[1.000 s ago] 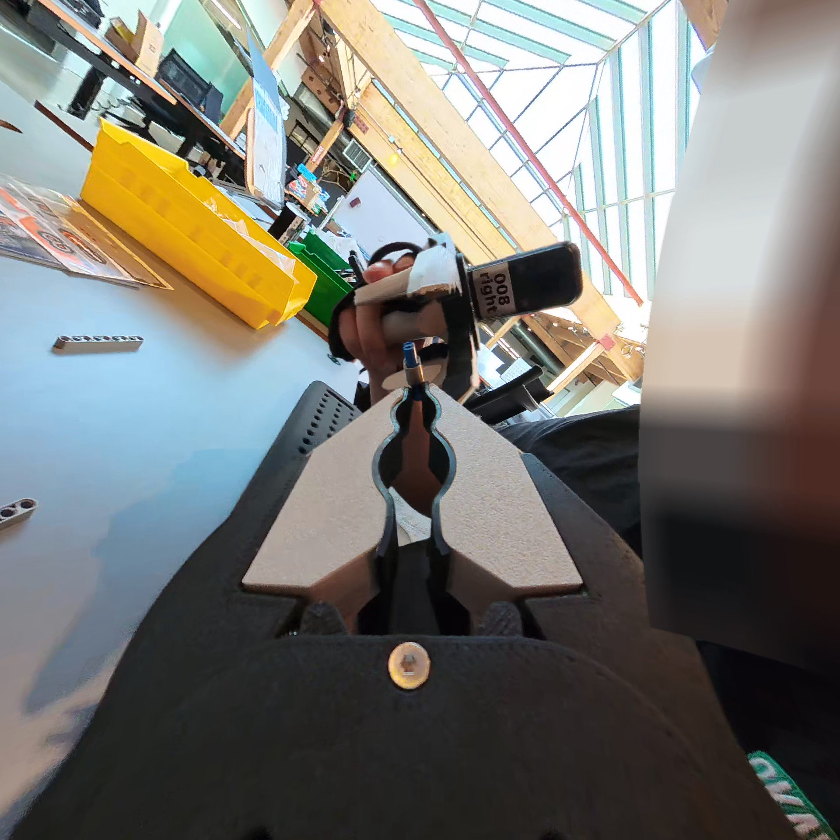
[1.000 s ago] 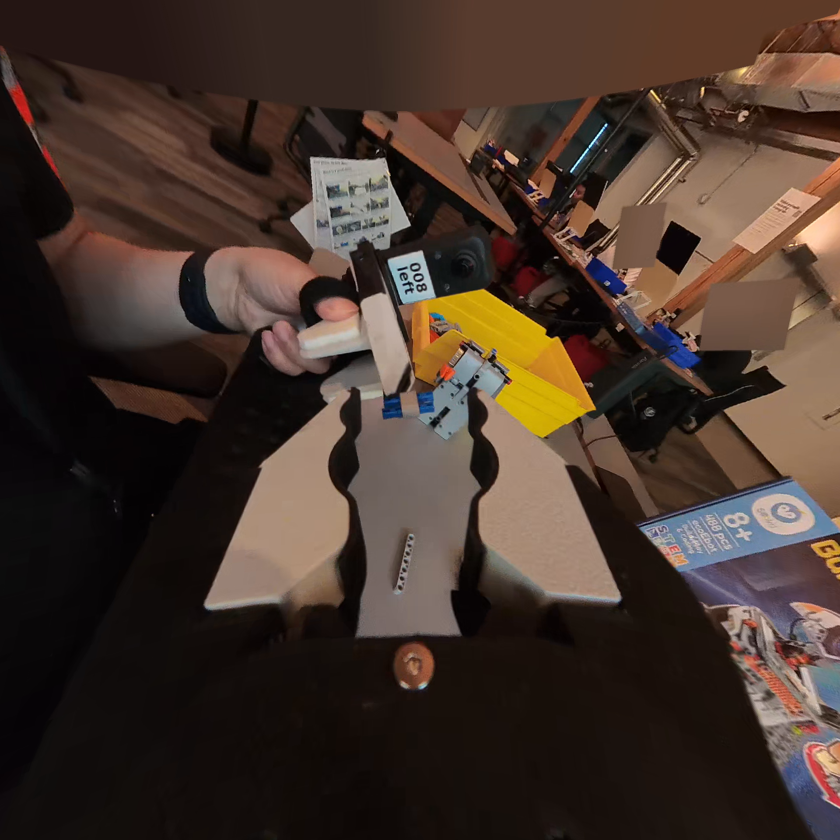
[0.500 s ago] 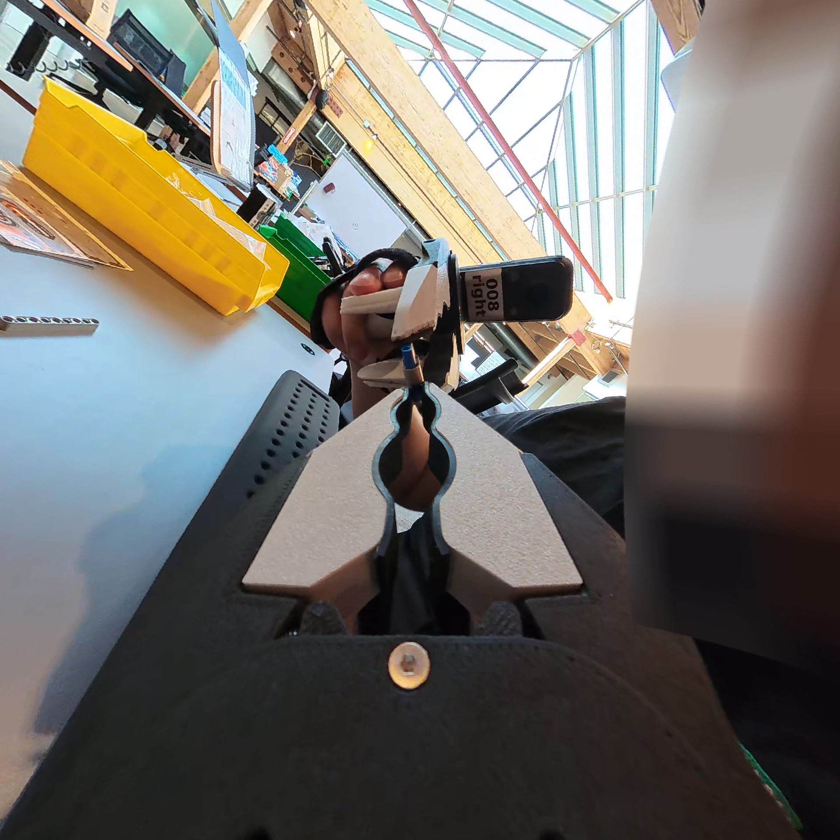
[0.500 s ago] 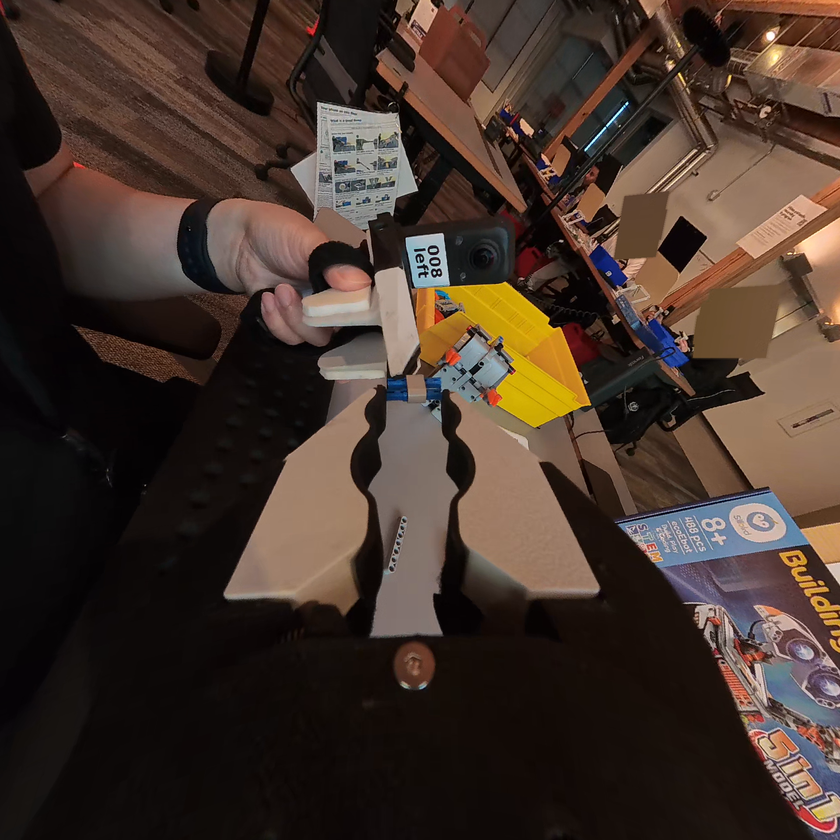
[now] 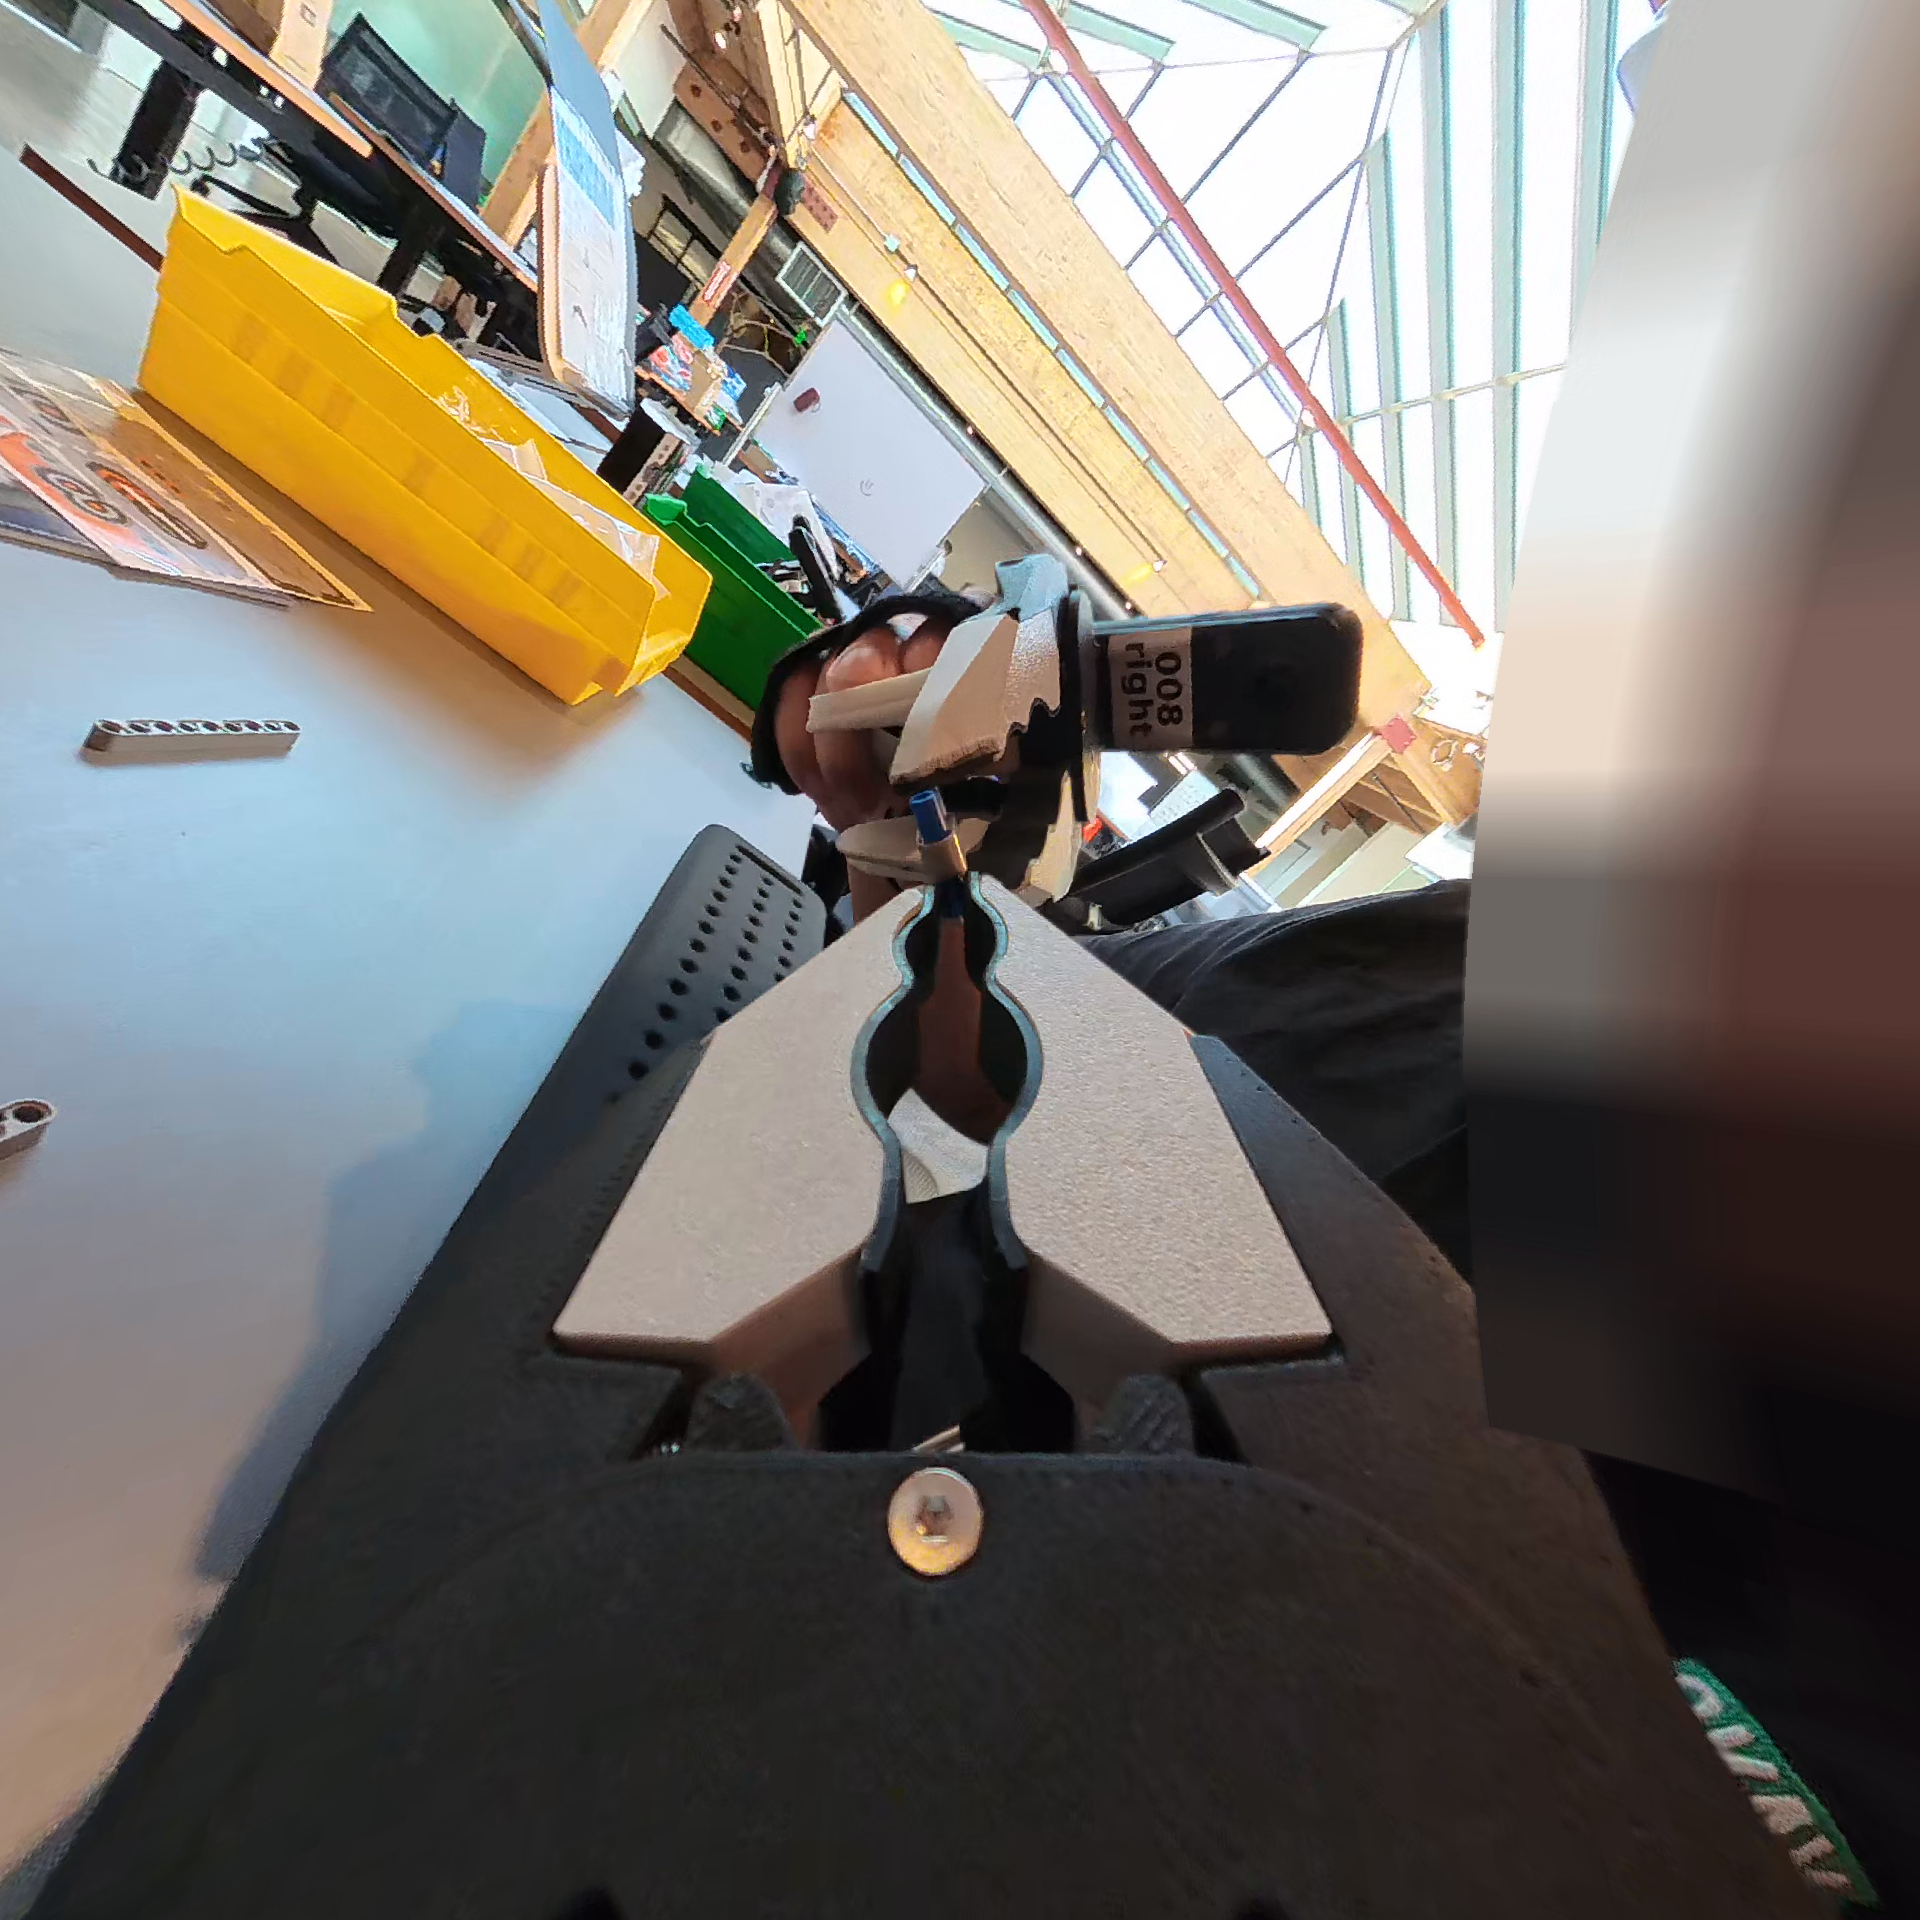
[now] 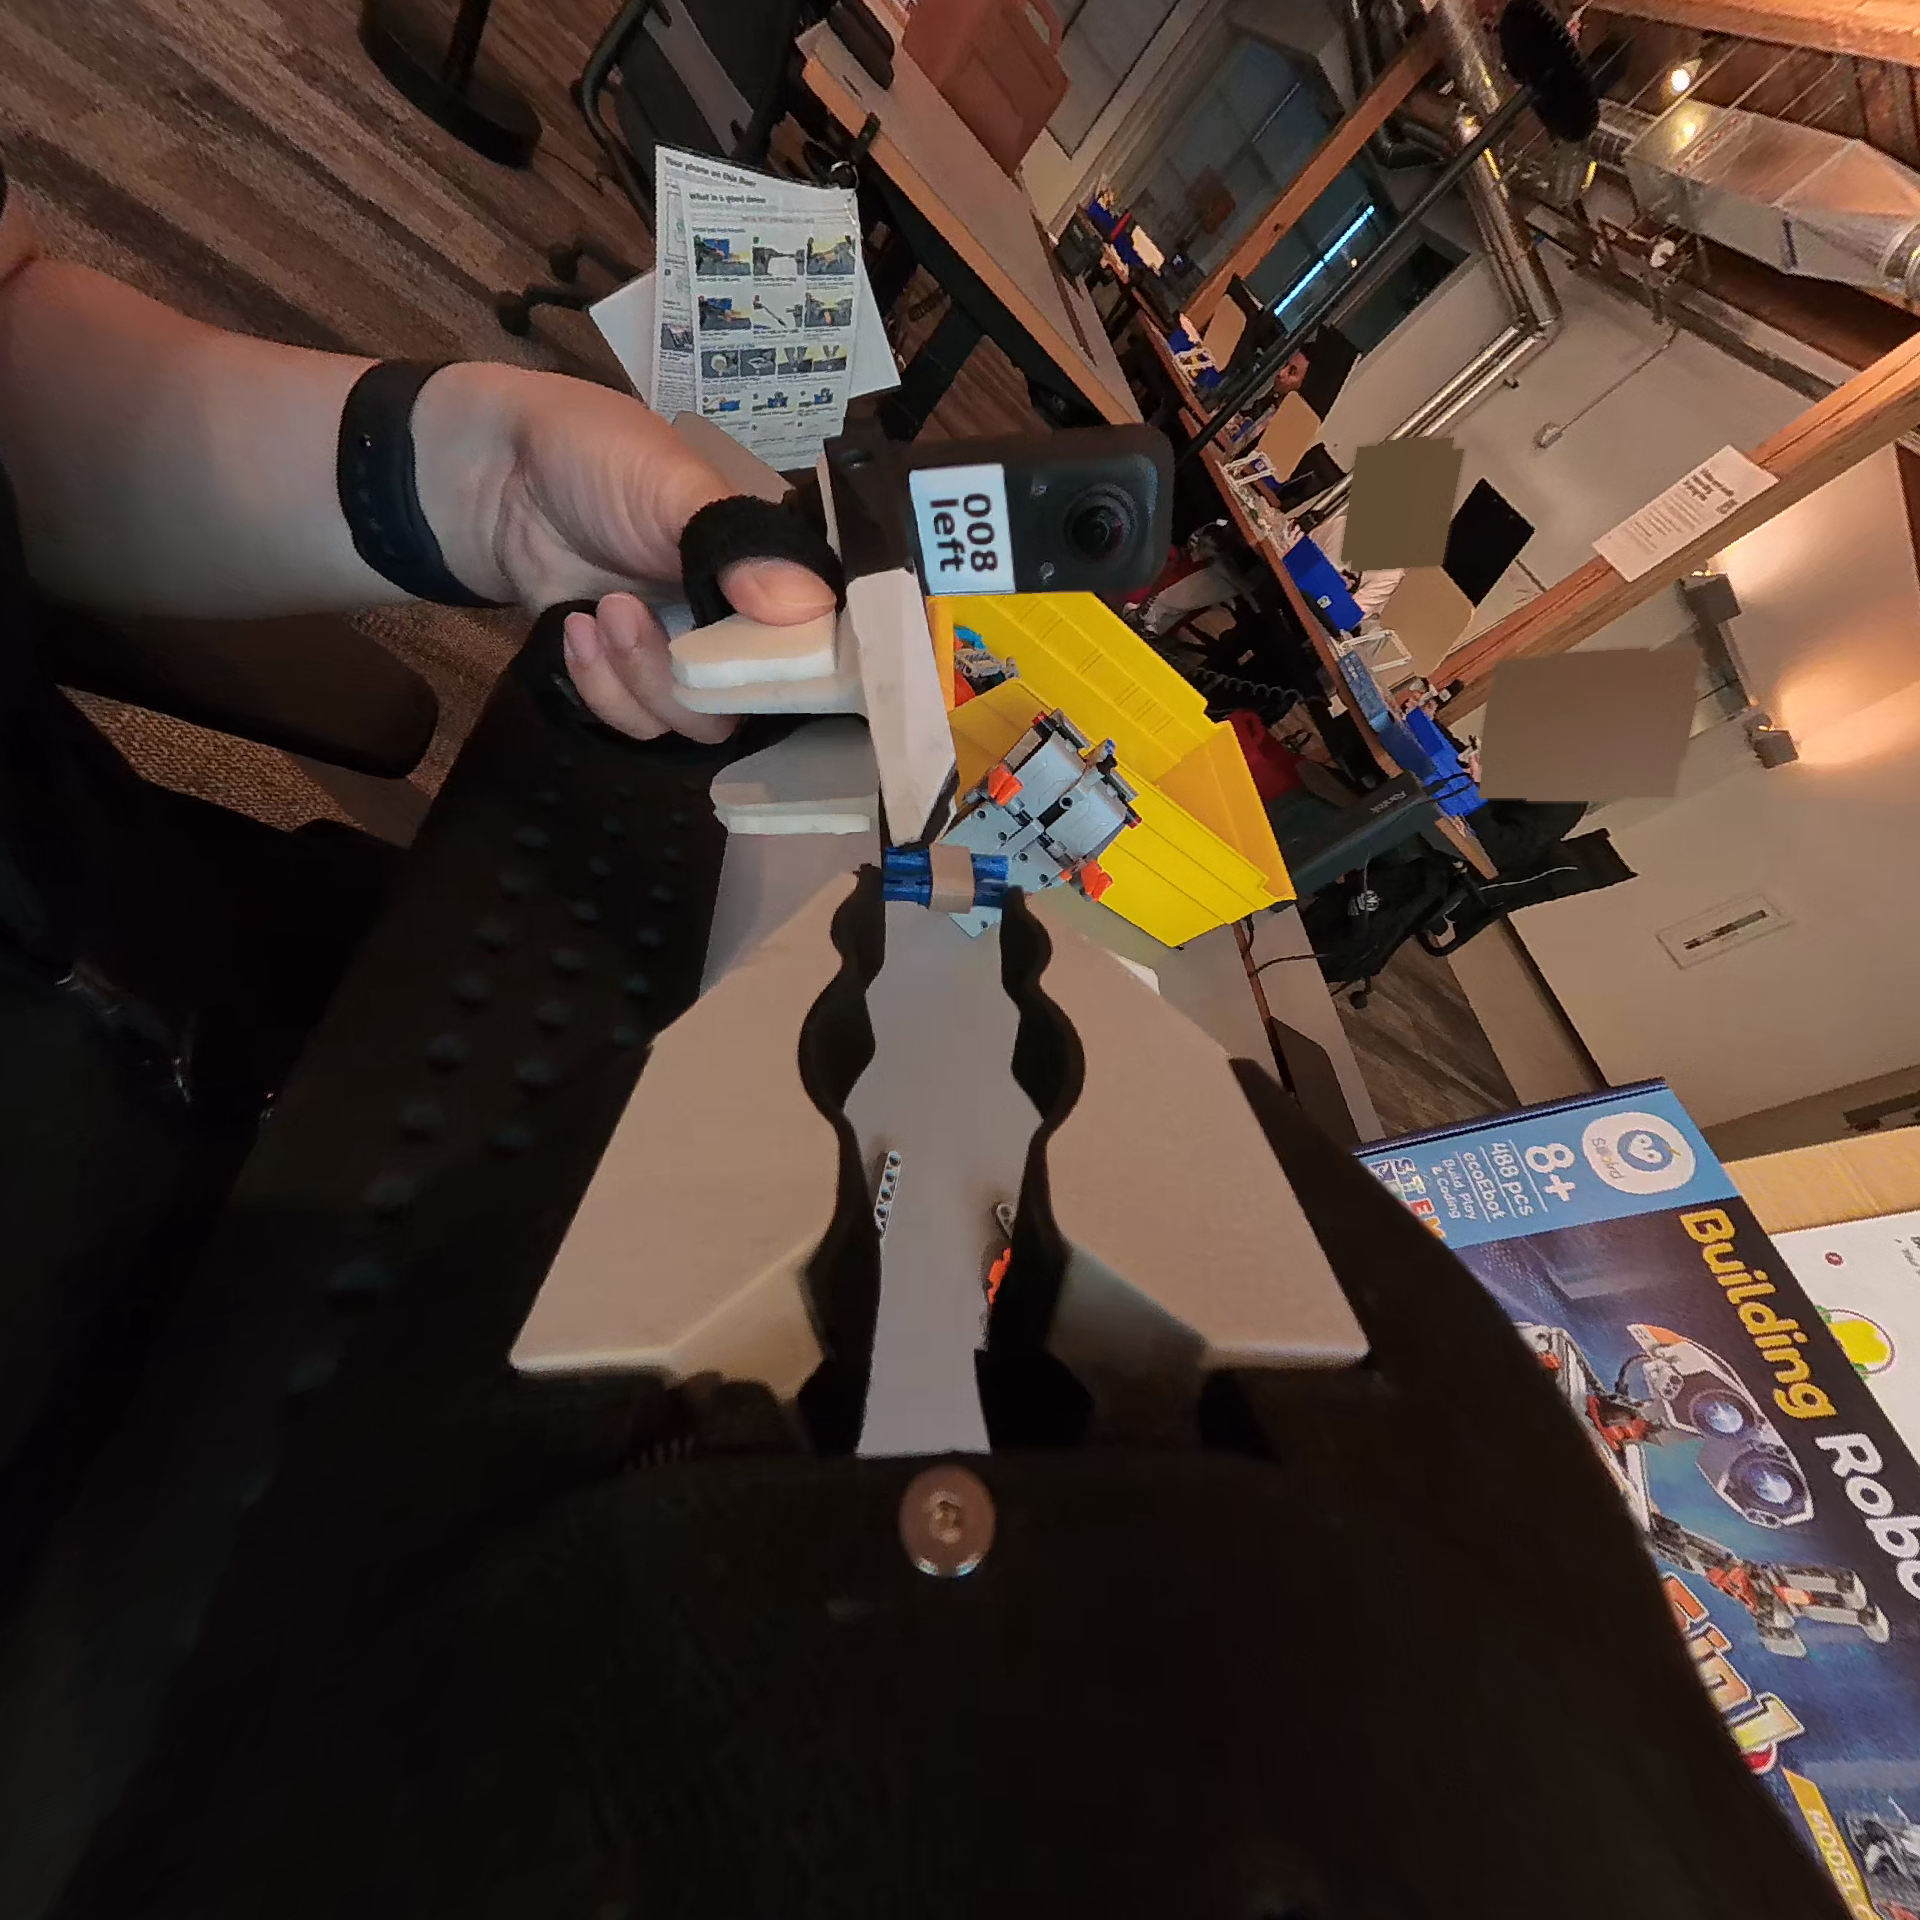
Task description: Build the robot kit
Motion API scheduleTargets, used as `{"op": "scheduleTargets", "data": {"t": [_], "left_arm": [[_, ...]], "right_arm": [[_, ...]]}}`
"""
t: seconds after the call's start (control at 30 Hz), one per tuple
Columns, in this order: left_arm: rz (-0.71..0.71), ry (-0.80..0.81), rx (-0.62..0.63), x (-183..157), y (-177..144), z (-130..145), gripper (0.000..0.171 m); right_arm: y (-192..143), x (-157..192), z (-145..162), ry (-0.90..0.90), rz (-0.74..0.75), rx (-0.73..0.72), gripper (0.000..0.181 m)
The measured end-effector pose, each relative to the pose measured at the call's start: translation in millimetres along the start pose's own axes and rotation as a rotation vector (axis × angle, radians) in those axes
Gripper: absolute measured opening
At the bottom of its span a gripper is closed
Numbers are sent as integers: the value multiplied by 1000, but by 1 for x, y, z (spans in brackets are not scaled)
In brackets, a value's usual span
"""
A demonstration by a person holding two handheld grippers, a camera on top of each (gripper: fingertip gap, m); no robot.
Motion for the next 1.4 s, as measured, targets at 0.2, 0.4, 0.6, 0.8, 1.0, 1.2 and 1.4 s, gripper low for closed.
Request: {"op": "scheduleTargets", "data": {"t": [0.2,0.4,0.6,0.8,1.0,1.2,1.4], "left_arm": [[-129,375,38,-7,-8,2,24],[-363,904,62,-24,-15,2,37],[-414,1127,113,-34,-7,2,36],[-383,1220,130,-41,-4,3,32],[-370,1269,157,-40,0,5,32],[-361,1319,177,-40,3,11,25],[-368,1338,172,-40,2,13,22]], "right_arm": [[0,3,-6,-46,3,-32,22],[-2,3,-10,0,-28,-49,22],[-5,4,-17,80,-67,-106,22],[-7,7,-21,93,-89,-131,22],[-6,10,-22,66,-102,-134,22],[-6,12,-22,60,-111,-139,22],[-5,15,-22,65,-122,-144,22]]}}
Point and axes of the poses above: each gripper's, where its closed fingertips meet, y out along the fingers, z out of its underside, x = y × z across the jaws, the point moved 4 cm from there along -y, back along the fingers, and after that the axes turned 5 degrees about -z, right-handed, at the moved point
